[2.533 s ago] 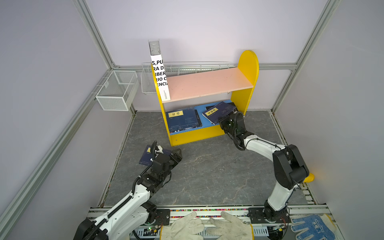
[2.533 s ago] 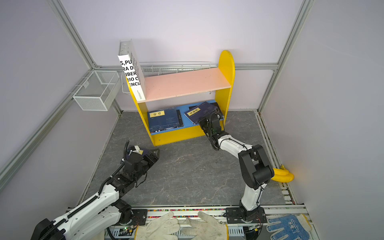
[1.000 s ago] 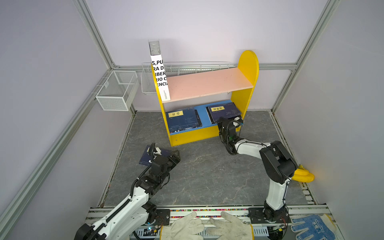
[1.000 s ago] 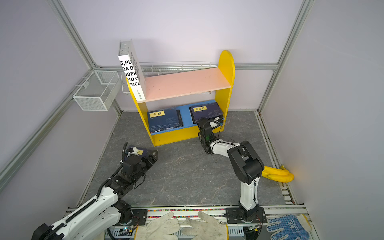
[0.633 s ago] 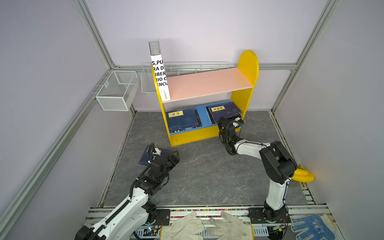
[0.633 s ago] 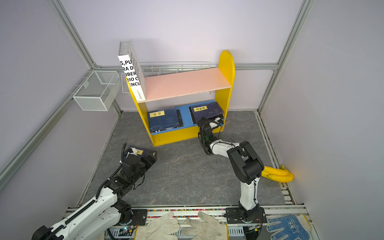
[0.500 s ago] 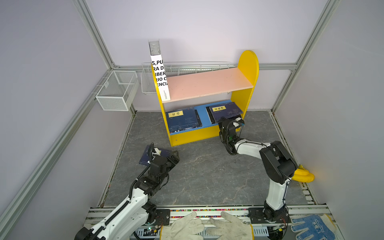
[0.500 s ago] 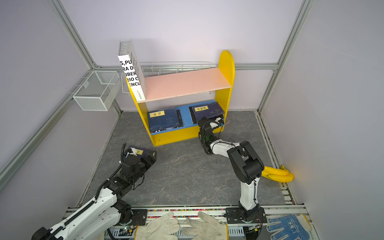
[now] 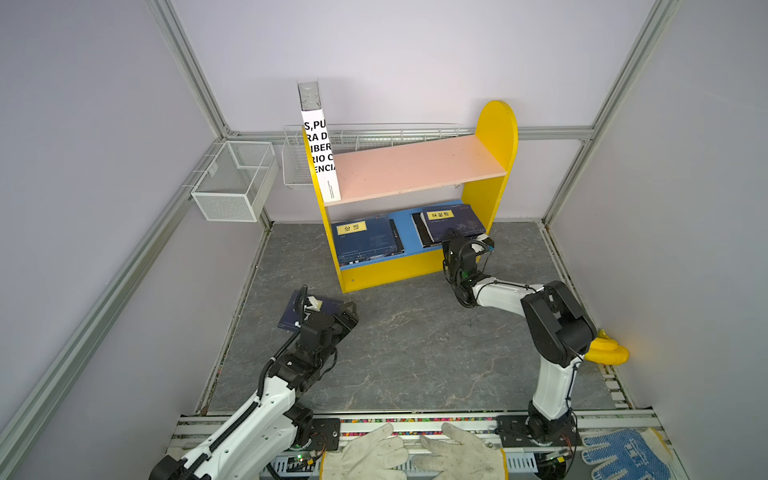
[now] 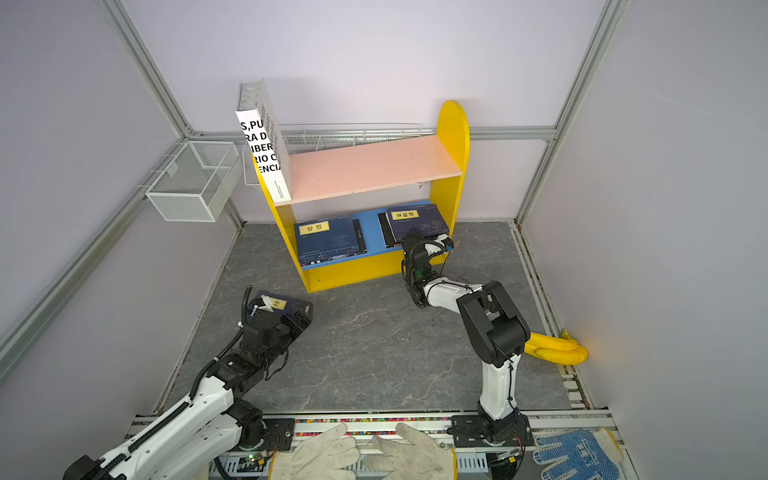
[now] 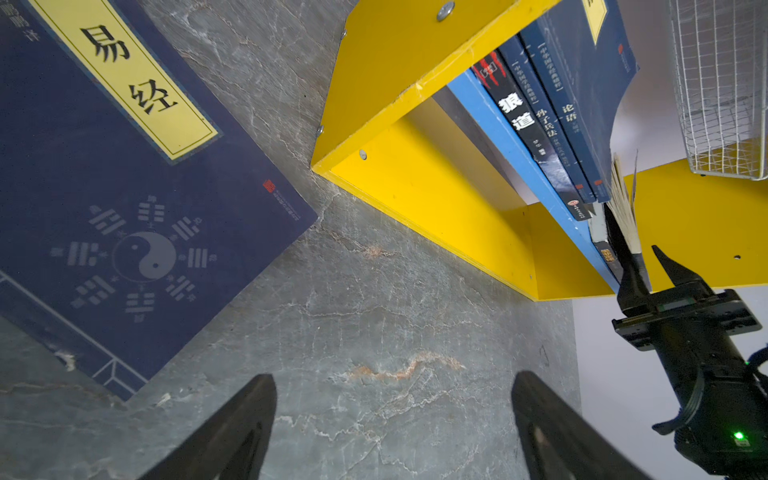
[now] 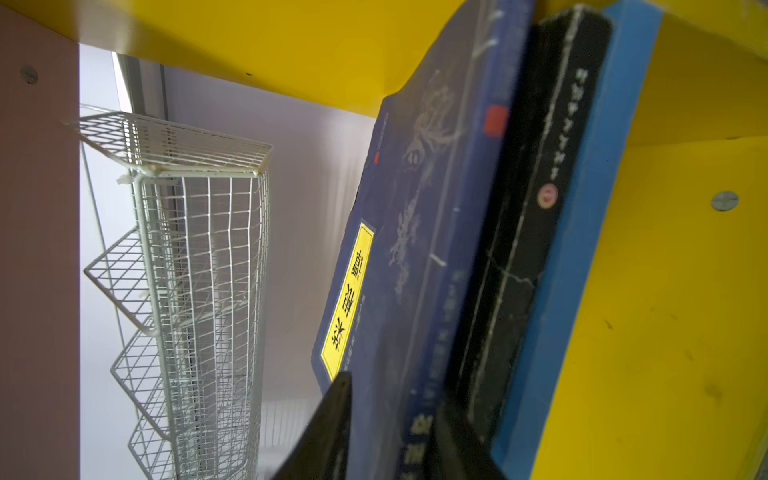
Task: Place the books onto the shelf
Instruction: 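Release the dark blue book and withdraw the right gripper from the shelf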
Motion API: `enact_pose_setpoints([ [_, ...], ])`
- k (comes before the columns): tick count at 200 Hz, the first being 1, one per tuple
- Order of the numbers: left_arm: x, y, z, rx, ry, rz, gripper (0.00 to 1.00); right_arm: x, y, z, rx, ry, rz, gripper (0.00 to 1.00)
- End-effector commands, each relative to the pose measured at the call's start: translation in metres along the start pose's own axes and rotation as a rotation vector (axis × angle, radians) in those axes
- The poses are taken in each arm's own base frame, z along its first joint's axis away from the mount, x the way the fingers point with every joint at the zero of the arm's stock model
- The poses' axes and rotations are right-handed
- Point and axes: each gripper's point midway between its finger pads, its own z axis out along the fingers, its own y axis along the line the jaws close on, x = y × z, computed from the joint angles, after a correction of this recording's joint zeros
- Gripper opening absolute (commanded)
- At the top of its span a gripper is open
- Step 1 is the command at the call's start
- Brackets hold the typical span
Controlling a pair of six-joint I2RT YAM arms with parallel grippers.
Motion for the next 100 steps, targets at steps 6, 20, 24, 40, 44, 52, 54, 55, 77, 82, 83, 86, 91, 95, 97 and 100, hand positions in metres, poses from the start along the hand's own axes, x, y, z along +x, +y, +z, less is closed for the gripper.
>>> enact_pose_setpoints([
  [6, 0.003, 0.006, 0.0, -0.011, 0.006, 0.005, 0.89, -0.011, 0.016, -0.012, -0.012, -0.011, 0.033, 0.4],
  [20, 0.003, 0.006, 0.0, -0.009, 0.006, 0.006, 0.89, -0.012, 0.012, -0.016, 0.025, -0.01, 0.018, 0.42],
  [24, 0.003, 0.006, 0.0, -0.008, 0.005, 0.004, 0.89, -0.013, 0.012, -0.017, 0.034, -0.013, 0.011, 0.43],
  [40, 0.003, 0.005, 0.0, -0.004, 0.007, 0.005, 0.89, -0.017, 0.011, -0.023, 0.057, -0.024, -0.006, 0.47],
  [44, 0.002, 0.004, 0.0, -0.003, 0.005, 0.004, 0.89, -0.018, 0.011, -0.025, 0.06, -0.026, -0.01, 0.49],
  [52, 0.002, 0.004, 0.0, -0.001, 0.007, 0.004, 0.89, -0.02, 0.011, -0.027, 0.067, -0.029, -0.017, 0.52],
  [54, 0.002, 0.004, 0.0, -0.001, 0.006, 0.004, 0.89, -0.021, 0.012, -0.028, 0.068, -0.031, -0.019, 0.52],
  [55, 0.002, 0.004, 0.0, -0.002, 0.007, 0.004, 0.89, -0.021, 0.011, -0.028, 0.071, -0.031, -0.02, 0.53],
  [77, 0.003, 0.004, 0.001, -0.004, 0.008, 0.006, 0.89, -0.03, 0.014, -0.038, 0.105, -0.043, -0.056, 0.6],
  [82, 0.002, 0.004, 0.0, -0.003, 0.006, 0.008, 0.89, -0.033, 0.015, -0.039, 0.113, -0.049, -0.064, 0.61],
  [83, 0.002, 0.004, 0.0, -0.003, 0.007, 0.008, 0.89, -0.034, 0.015, -0.04, 0.113, -0.05, -0.066, 0.61],
  [86, 0.002, 0.003, 0.0, -0.003, 0.006, 0.009, 0.89, -0.035, 0.016, -0.041, 0.116, -0.051, -0.073, 0.61],
  [91, 0.002, 0.004, 0.0, -0.004, 0.006, 0.012, 0.89, -0.037, 0.018, -0.043, 0.116, -0.054, -0.082, 0.62],
  [95, 0.001, 0.003, 0.0, -0.006, 0.004, 0.013, 0.89, -0.039, 0.019, -0.045, 0.116, -0.055, -0.089, 0.63],
  [97, 0.001, 0.003, 0.0, -0.005, 0.004, 0.016, 0.89, -0.04, 0.02, -0.046, 0.117, -0.055, -0.091, 0.63],
  [100, 0.001, 0.003, 0.0, -0.007, 0.002, 0.019, 0.89, -0.041, 0.021, -0.047, 0.115, -0.056, -0.094, 0.63],
])
